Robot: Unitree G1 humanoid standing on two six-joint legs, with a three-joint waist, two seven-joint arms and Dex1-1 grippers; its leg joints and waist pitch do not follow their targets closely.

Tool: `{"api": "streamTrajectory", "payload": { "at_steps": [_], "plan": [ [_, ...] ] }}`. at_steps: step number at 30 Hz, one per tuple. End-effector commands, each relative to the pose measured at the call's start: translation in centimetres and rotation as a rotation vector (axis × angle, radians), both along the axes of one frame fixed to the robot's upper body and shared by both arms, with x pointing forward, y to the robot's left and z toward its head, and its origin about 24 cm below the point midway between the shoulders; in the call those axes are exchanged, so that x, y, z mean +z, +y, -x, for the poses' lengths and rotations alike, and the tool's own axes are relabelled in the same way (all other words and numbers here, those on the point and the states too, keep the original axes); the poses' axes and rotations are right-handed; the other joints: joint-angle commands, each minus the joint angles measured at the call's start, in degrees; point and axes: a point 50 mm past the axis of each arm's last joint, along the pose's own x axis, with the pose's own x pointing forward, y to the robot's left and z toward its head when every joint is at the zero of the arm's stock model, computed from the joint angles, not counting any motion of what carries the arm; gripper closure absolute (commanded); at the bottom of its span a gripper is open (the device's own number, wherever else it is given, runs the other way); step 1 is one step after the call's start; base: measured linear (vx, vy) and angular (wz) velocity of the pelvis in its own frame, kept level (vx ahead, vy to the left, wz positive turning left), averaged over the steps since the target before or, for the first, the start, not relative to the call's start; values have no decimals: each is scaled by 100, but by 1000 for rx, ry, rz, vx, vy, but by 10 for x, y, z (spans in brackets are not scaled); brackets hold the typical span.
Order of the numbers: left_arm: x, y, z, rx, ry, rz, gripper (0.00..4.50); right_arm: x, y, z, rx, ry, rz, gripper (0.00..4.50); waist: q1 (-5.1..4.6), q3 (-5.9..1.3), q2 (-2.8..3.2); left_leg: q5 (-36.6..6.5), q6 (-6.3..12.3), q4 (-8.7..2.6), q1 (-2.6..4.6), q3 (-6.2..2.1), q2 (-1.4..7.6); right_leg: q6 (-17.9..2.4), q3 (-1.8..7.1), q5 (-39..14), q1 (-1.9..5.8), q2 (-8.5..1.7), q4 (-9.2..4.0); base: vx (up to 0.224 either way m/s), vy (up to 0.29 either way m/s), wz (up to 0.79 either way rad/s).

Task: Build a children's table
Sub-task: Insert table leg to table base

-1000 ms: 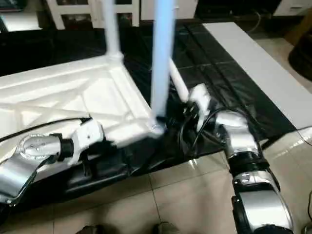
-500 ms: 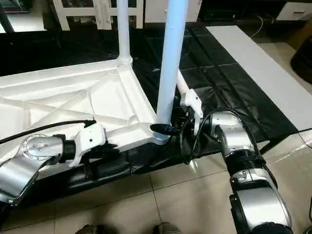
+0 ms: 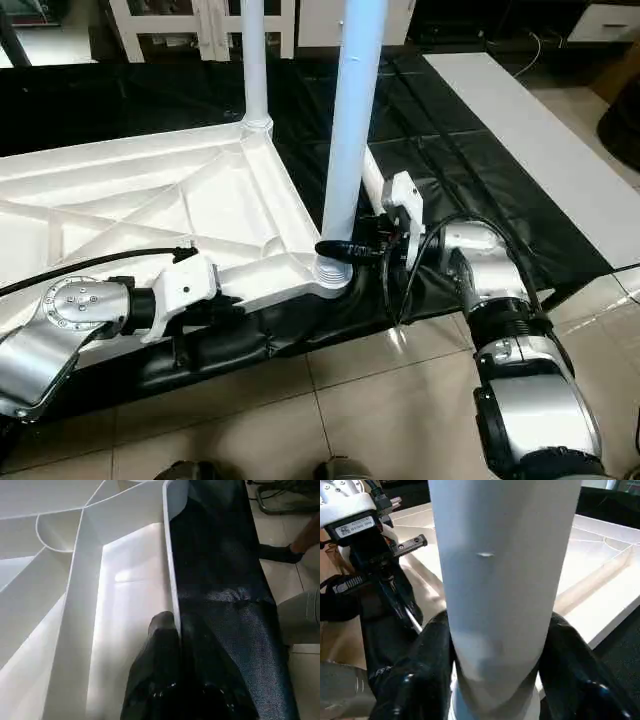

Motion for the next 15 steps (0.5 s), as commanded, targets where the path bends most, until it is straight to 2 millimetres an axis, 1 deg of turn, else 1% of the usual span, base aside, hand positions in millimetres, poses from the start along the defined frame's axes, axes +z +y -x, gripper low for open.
{"api": "streamTrajectory", "payload": {
  "at_steps": [1,6,10,12,13,14,15],
  "plan": [
    [-27,-3,14,-43,125,-32,450,5,-3,-1,11,-4,-13,255,12,-384,-21,204,1040,-259,126,-113,218,-1884,275,1158,266,-384,-305,0,0,0],
    [-28,-3,15,-40,125,-35,450,2,-2,0,21,-5,-8,259,18,-403,-20,224,1050,-248,129,-114,220,-1905,270,1189,270,-384,-294,0,0,0],
    [-29,-3,9,1,112,-36,450,-3,1,-1,-46,-23,-22,260,20,-404,-18,248,1058,-240,127,-113,217,-1915,271,1209,265,-386,-289,0,0,0],
    [-28,-4,7,20,102,-35,450,-8,2,-3,-118,-18,-25,261,18,-398,-20,111,1001,-243,126,-112,223,-1900,274,998,255,-393,-306,0,0,0],
    [-28,-5,5,36,91,-34,450,-12,3,-4,-165,-8,-27,261,19,-389,-18,-29,927,-247,128,-111,223,-1881,279,784,250,-399,-327,0,0,0],
    [-28,-5,4,43,88,-33,450,-14,4,-4,-183,-5,-27,261,19,-370,-18,-230,817,-260,134,-111,221,-1844,283,458,236,-402,-365,0,0,0],
    [-27,-5,2,60,81,-31,450,-17,4,-5,-232,4,-31,262,19,-370,-18,-230,817,-260,134,-111,221,-1844,283,458,236,-402,-365,0,0,0]
  ]
}}
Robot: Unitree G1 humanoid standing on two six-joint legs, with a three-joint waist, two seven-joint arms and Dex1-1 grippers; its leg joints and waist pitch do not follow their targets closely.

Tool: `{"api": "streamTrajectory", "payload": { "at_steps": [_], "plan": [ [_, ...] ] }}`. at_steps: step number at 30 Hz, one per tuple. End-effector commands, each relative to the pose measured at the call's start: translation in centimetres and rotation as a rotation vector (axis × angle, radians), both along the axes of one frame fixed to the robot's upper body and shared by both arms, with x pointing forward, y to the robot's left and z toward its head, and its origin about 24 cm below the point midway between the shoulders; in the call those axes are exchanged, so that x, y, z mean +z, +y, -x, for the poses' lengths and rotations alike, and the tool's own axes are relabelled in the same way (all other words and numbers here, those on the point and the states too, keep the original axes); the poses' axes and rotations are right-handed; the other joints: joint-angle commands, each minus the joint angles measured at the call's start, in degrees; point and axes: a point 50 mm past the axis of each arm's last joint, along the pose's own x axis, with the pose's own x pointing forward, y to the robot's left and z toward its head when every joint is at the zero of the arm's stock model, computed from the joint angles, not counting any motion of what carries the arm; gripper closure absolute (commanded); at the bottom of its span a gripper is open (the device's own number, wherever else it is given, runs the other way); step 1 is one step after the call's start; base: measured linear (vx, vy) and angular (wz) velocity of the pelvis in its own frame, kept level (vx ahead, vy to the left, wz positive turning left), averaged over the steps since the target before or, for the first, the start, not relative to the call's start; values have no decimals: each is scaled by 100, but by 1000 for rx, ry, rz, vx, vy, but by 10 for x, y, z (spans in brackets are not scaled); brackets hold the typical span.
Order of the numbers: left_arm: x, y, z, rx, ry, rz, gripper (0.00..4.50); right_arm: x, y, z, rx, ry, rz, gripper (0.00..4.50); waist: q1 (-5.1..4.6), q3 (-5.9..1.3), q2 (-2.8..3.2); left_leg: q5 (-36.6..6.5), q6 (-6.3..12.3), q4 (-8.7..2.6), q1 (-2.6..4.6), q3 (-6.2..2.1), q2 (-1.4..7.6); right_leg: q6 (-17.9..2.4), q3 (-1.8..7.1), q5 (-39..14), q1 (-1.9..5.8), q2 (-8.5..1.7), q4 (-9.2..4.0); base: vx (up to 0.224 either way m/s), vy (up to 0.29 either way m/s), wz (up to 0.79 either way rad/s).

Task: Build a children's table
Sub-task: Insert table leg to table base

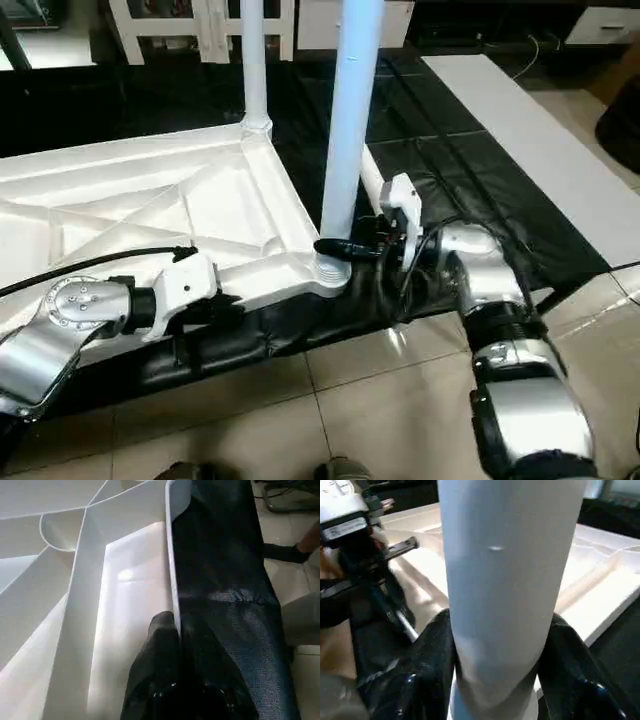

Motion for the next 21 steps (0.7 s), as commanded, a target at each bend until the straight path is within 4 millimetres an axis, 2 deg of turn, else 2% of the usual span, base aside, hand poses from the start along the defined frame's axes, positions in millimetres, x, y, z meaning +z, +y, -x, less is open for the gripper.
{"api": "streamTrajectory", "payload": {
  "at_steps": [1,2,4,5,7,8,15,19,21],
  "plan": [
    [-24,-6,6,27,84,-28,450,-11,-3,-5,-166,41,-1,262,10,-343,-23,-481,601,-327,126,-116,213,-1750,282,-25,220,-399,-473,0,0,0],
    [-23,-6,2,64,69,-31,450,-19,-2,-7,-264,72,-8,262,3,-328,-18,-649,457,-336,129,-120,215,-1690,289,-310,204,-399,-498,0,0,0],
    [-22,-7,-2,94,65,-26,450,-23,-1,-8,-320,95,-20,262,7,-312,-5,-918,274,-348,168,-120,207,-1569,302,-769,170,-402,-556,0,0,0],
    [-21,-8,-3,101,69,-22,450,-24,-1,-9,-343,104,-30,262,11,-323,-6,-942,213,-356,157,-131,203,-1510,301,-869,180,-401,-560,0,0,0],
    [-20,-8,-3,99,71,-25,450,-25,-1,-11,-382,117,-49,263,2,-328,-13,-929,190,-366,124,-147,194,-1441,297,-885,189,-400,-561,0,0,0],
    [-19,-9,-3,96,76,-30,450,-23,-2,-13,-415,126,-64,263,-4,-316,3,-871,202,-374,105,-156,193,-1421,298,-773,184,-395,-549,0,0,0],
    [-18,-14,-8,154,66,-64,450,-20,-5,-20,-547,130,-82,263,-25,-336,-18,-743,286,-368,129,-132,197,-1532,304,-287,165,-373,-524,0,0,0],
    [-16,-19,-13,206,49,-69,450,-23,-1,-19,-595,106,-80,263,-21,-326,-59,-756,269,-369,111,-126,195,-1483,310,-350,164,-381,-537,0,0,0],
    [-15,-21,-15,225,42,-69,450,-26,2,-18,-619,99,-73,263,-18,-325,-53,-758,247,-371,120,-126,197,-1469,315,-361,154,-384,-540,0,0,0]
  ]
}}
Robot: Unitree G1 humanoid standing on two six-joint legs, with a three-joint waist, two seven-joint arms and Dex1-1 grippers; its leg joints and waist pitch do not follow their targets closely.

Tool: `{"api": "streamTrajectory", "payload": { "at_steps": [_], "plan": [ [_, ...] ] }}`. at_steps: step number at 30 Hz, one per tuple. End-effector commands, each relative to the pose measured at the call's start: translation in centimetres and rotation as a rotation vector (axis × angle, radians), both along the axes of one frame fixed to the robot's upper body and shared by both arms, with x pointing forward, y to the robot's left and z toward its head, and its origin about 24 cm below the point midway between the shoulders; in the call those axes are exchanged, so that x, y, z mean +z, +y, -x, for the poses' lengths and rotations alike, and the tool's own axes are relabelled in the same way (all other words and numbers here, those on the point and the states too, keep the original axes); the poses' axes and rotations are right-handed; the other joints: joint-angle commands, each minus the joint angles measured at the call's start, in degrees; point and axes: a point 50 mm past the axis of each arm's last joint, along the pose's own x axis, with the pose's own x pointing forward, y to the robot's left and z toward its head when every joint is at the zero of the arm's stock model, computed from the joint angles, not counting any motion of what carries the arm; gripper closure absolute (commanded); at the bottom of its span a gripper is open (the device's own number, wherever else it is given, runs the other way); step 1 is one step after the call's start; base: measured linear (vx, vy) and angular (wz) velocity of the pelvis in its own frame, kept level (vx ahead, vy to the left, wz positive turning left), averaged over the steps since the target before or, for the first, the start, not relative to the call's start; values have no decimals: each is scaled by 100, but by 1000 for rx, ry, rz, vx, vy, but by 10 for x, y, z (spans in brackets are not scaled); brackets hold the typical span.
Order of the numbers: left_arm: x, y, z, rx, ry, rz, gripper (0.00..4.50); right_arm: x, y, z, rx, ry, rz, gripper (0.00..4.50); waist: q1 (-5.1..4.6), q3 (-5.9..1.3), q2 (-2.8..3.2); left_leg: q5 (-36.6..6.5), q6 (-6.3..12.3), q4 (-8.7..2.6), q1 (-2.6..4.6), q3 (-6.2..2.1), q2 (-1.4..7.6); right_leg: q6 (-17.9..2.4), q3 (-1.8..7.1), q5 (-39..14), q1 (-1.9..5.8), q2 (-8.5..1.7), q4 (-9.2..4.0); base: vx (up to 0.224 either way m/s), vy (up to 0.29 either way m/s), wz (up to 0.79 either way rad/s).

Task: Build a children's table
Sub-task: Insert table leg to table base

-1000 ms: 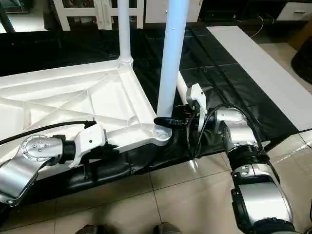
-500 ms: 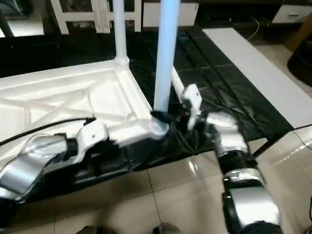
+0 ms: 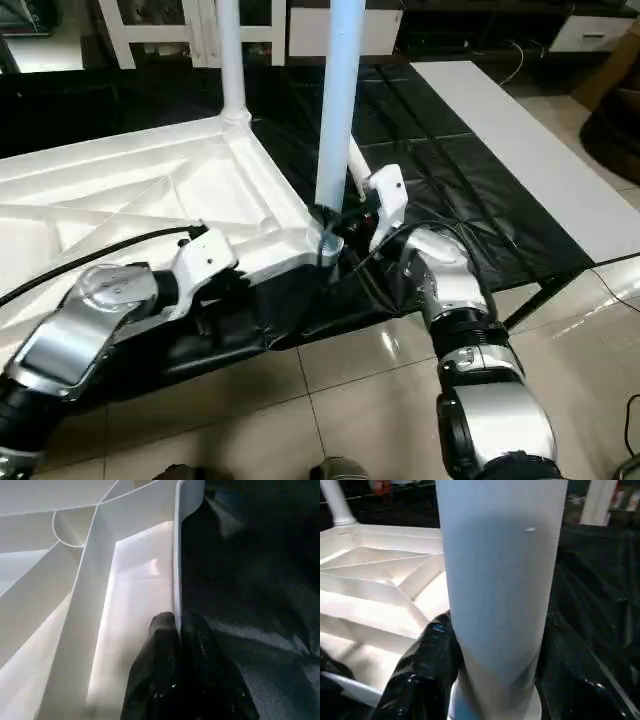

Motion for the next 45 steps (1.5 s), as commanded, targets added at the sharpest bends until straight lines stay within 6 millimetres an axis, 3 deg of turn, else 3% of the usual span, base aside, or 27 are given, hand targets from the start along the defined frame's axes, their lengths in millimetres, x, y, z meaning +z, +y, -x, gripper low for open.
{"api": "streamTrajectory", "payload": {
  "at_steps": [1,9,12,13,14,16,18,20,23,26,32,34,45],
  "plan": [
    [-17,-4,7,11,69,-41,450,-19,-17,1,-202,86,-5,263,9,-298,23,-767,271,-387,114,-126,202,-1424,289,-395,166,-378,-555,0,0,0],
    [-16,-7,14,-74,70,-29,450,-10,-3,5,-53,70,-121,263,2,-298,23,-828,280,-407,111,-138,204,-1378,289,-266,176,-370,-553,0,0,0],
    [-19,-3,27,-195,113,-34,450,-1,-8,9,127,77,-132,263,-6,-325,22,-342,543,-385,98,-128,194,-1529,278,614,232,-343,-469,0,0,0],
    [-20,-3,30,-222,121,-31,450,-1,-9,11,177,88,-119,263,-6,-325,22,-342,543,-385,98,-128,194,-1529,278,614,232,-343,-469,0,0,0],
    [-20,-1,35,-271,133,-25,450,0,-11,16,267,109,-96,263,4,-335,21,-60,724,-369,100,-127,192,-1597,269,1105,257,-337,-428,0,0,0],
    [-21,5,41,-327,160,-29,450,-1,-17,23,392,140,-32,263,13,-321,14,28,844,-362,110,-112,204,-1652,260,1299,241,-331,-416,0,0,0],
    [-22,11,45,-354,192,-36,450,-2,-25,29,483,167,25,263,17,-292,6,-102,852,-371,120,-102,211,-1655,260,1069,225,-347,-440,0,0,0],
    [-23,14,46,-355,205,-41,450,-2,-28,31,512,171,45,263,28,-278,12,-327,741,-385,143,-98,226,-1641,263,625,207,-364,-477,0,0,0],
    [-25,19,44,-332,204,-56,450,-3,-32,33,533,166,78,263,32,-245,13,-692,413,-422,178,-105,241,-1577,272,-87,167,-375,-547,0,0,0],
    [-25,20,40,-312,186,-57,450,-3,-31,33,523,151,78,263,34,-246,10,-750,303,-424,181,-104,234,-1527,285,-207,163,-380,-559,0,0,0],
    [-23,20,35,-288,161,-53,450,-3,-24,33,515,94,79,264,42,-241,8,-722,323,-427,170,-107,229,-1510,289,-140,167,-384,-558,0,0,0],
    [-22,19,33,-287,154,-49,450,-2,-18,37,539,-28,137,264,52,-240,16,-742,313,-425,173,-104,234,-1488,292,-175,156,-391,-563,0,0,0],
    [-23,18,35,-303,163,-50,450,-5,-14,42,552,-143,189,264,76,-249,16,-544,514,-416,146,-99,221,-1535,289,110,185,-378,-532,0,0,0]
  ]
}}
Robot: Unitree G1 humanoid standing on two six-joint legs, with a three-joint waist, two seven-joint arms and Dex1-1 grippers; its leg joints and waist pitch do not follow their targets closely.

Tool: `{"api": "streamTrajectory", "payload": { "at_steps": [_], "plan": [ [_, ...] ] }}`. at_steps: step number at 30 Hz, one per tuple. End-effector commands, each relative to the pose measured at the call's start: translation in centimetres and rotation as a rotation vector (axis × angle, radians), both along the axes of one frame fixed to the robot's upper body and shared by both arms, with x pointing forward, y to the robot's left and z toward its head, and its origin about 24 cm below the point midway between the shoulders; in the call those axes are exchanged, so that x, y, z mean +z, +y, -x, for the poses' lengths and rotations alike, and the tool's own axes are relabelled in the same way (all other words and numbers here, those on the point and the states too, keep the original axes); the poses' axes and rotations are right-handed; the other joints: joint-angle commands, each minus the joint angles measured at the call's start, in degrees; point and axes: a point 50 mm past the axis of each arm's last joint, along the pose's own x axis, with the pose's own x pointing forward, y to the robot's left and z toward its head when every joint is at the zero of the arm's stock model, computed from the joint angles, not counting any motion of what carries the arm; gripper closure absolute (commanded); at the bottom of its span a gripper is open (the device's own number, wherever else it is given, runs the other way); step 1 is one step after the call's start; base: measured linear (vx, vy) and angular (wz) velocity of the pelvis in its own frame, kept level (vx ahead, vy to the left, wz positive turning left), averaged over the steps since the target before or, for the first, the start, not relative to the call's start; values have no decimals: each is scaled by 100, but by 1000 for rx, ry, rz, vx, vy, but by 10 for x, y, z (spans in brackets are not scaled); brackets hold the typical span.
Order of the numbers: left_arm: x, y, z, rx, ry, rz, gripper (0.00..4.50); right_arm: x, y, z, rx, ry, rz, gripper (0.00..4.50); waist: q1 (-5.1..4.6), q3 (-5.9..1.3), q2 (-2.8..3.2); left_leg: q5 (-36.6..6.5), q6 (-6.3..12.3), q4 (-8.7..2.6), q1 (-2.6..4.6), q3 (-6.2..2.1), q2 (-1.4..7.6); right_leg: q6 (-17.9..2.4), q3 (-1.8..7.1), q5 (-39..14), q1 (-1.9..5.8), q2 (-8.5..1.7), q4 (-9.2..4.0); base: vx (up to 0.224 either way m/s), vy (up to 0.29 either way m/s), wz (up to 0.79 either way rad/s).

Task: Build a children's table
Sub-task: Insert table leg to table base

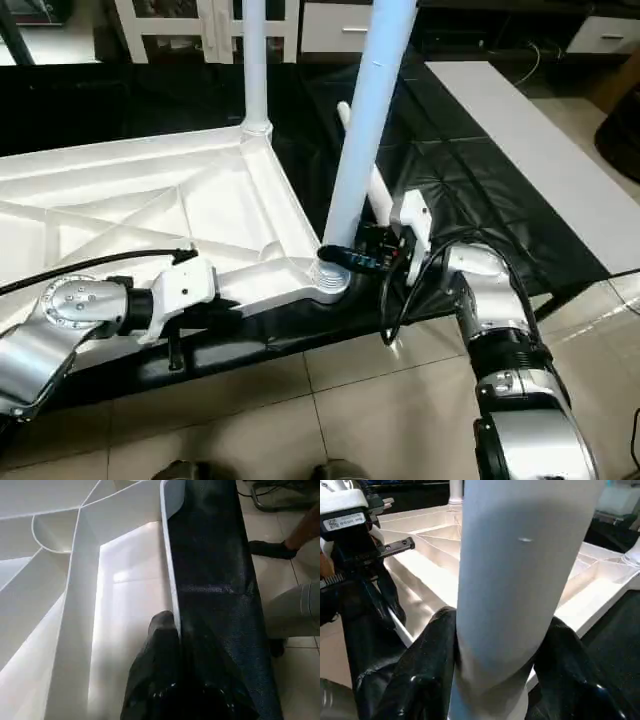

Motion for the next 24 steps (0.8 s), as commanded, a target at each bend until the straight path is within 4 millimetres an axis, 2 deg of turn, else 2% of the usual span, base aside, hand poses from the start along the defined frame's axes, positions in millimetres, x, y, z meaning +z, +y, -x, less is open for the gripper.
{"api": "streamTrajectory", "payload": {
  "at_steps": [1,13,17,24],
  "plan": [
    [-23,-2,8,-27,98,-56,450,-5,15,7,118,-76,102,264,-32,-270,25,-547,478,-361,153,-117,225,-1543,292,77,173,-386,-453,0,0,0],
    [-22,-3,7,-31,104,-58,450,-8,21,15,200,-208,176,264,-34,-269,38,-572,503,-362,155,-114,229,-1558,289,53,167,-384,-455,0,0,0],
    [-22,-3,7,-31,105,-61,450,-7,22,15,212,-256,194,264,-48,-256,37,-746,446,-371,148,-121,229,-1520,292,-250,162,-388,-489,0,0,0],
    [-22,-3,8,-31,106,-60,450,-10,22,17,230,-298,240,264,-66,-247,35,-803,448,-376,147,-123,230,-1511,293,-313,152,-385,-498,0,0,0]
  ]
}}
